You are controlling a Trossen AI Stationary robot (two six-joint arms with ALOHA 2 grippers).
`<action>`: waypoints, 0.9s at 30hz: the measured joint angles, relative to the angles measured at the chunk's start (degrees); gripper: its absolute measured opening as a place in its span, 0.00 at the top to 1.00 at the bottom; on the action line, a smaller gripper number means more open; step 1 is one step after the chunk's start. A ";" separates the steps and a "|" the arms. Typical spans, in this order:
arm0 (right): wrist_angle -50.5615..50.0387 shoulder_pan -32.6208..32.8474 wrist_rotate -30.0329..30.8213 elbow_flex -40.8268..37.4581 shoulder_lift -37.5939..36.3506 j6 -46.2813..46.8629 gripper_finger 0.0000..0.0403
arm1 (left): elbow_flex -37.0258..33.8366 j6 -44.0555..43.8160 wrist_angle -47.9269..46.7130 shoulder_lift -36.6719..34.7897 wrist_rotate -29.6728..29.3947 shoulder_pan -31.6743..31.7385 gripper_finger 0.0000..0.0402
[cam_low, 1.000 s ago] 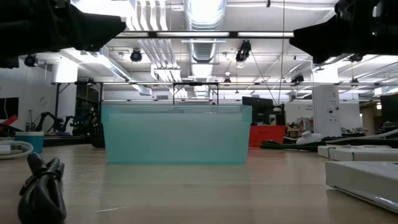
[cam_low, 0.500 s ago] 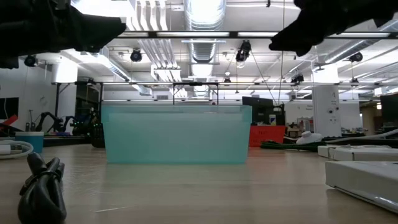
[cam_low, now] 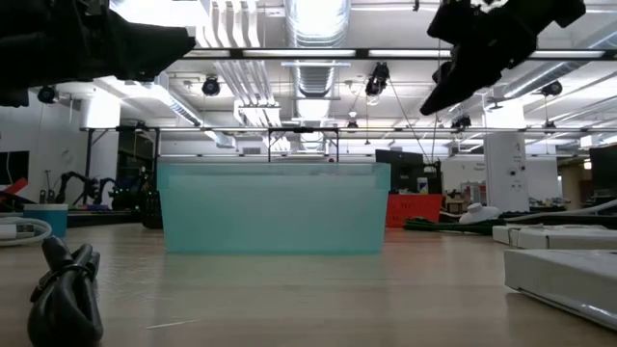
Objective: Pick and place items into bin
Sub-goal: Put the top white card reader box into the black bin
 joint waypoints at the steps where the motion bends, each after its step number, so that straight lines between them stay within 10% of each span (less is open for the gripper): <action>1: -1.08 0.02 -1.52 0.47 0.93 -1.78 0.61 | 0.00 0.00 0.03 0.06 0.00 0.00 0.47; 12: -3.44 0.12 -18.63 1.95 11.10 -18.13 0.59 | 0.00 0.00 0.00 0.02 0.00 0.00 0.47; 27: -3.47 9.23 -16.63 1.97 13.59 -35.19 0.64 | 0.00 0.02 -0.08 0.19 -0.01 0.00 0.47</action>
